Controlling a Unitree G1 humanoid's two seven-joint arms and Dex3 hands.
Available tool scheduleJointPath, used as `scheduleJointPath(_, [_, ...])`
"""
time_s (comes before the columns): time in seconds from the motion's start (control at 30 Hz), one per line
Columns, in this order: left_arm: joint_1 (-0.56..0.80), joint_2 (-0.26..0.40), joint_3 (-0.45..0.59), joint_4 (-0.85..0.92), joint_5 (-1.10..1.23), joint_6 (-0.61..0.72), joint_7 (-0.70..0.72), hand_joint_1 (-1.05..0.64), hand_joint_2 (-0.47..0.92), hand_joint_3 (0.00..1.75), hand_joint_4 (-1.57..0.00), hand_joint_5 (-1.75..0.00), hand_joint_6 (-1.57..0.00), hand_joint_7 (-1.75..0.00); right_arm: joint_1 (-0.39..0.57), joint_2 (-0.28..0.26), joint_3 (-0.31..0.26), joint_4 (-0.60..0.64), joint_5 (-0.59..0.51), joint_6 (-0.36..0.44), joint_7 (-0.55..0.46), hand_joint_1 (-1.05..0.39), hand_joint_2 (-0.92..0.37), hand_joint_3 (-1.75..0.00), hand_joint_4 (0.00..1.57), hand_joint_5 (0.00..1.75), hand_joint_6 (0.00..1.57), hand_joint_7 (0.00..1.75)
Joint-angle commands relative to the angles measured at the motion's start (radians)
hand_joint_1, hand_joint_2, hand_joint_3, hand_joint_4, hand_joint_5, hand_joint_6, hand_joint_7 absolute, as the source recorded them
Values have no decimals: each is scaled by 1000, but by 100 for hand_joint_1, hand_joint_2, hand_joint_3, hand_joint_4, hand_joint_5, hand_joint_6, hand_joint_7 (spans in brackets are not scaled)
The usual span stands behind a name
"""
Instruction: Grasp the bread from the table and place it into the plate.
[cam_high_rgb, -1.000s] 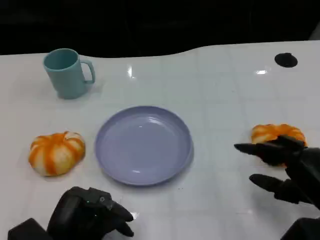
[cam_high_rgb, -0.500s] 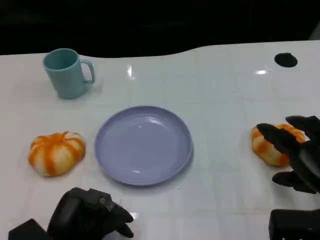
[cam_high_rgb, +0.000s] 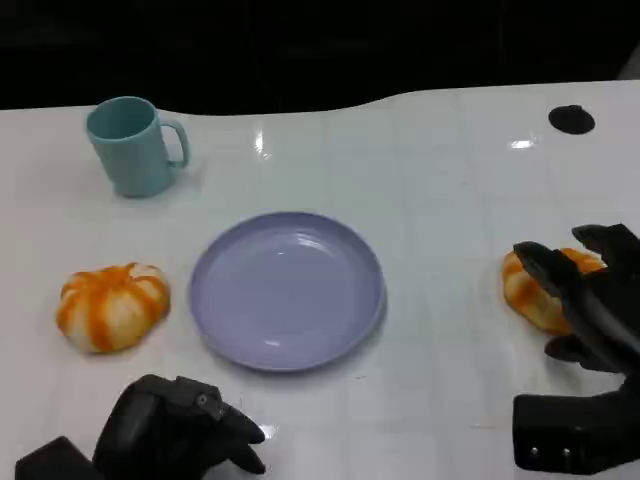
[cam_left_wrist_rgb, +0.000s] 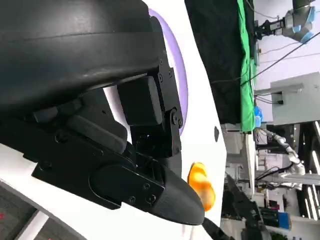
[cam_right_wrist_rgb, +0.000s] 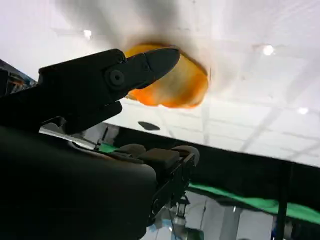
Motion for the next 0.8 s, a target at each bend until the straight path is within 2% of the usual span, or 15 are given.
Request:
scheduleJointPath(0.03, [6, 16, 4, -11, -1, 0, 2, -105, 90, 0, -144, -67, -157, -22, -66, -4, 33, 93, 13, 22, -10, -50, -81, 0, 4, 49, 35, 2])
scheduleJointPath(0.13, [9, 17, 4, -15, 0, 0, 3, -105, 90, 0, -144, -67, -157, -23, -111, 11, 60, 174, 15, 43, -27, -49, -80, 0, 14, 35, 38, 1])
scheduleJointPath(0.33, [15, 17, 5, -23, -3, 3, 3, -105, 90, 0, -144, -67, -157, -23, -194, 39, 112, 340, 34, 75, -53, -46, -79, 0, 18, 25, 38, 0])
scheduleJointPath(0.43, [16, 18, 5, -25, -3, 4, 2, -105, 90, 0, -144, -67, -157, -23, -227, 47, 134, 400, 47, 88, -52, -44, -82, -1, 26, 18, 39, 0])
scheduleJointPath(0.57, [17, 18, 5, -25, -3, 0, 2, -105, 91, 0, -144, -67, -157, -24, -254, 45, 139, 468, 109, 24, -90, -31, -84, -1, 63, 16, 53, 3])
scheduleJointPath(0.6, [17, 17, 4, -27, -1, -1, 3, -105, 91, 0, -144, -67, -157, -24, -257, 41, 138, 482, 127, -10, -118, -28, -86, -1, 83, 20, 63, 4])
scheduleJointPath(0.63, [18, 17, 5, -28, -2, 1, 4, -105, 91, 0, -144, -67, -157, -24, -259, 39, 134, 497, 147, -45, -147, -21, -84, 0, 106, 30, 85, 9])
scheduleJointPath(0.67, [19, 16, 5, -29, -3, 3, 5, -105, 91, 0, -144, -67, -157, -24, -261, 37, 132, 511, 163, -76, -170, -16, -83, 0, 111, 50, 100, 8])
scheduleJointPath(0.73, [19, 16, 5, -30, -3, 5, 5, -105, 90, 0, -144, -67, -157, -24, -266, 30, 141, 535, 176, -123, -212, -11, -81, 0, 103, 103, 121, 6])
scheduleJointPath(0.77, [19, 16, 5, -30, -3, 6, 5, -105, 90, 0, -144, -67, -157, -24, -268, 25, 147, 545, 177, -146, -235, -10, -81, 0, 99, 134, 132, 6])
scheduleJointPath(0.8, [19, 16, 5, -30, -3, 6, 5, -105, 90, 0, -144, -67, -157, -24, -270, 22, 152, 554, 178, -162, -253, -9, -82, 0, 96, 149, 136, 6])
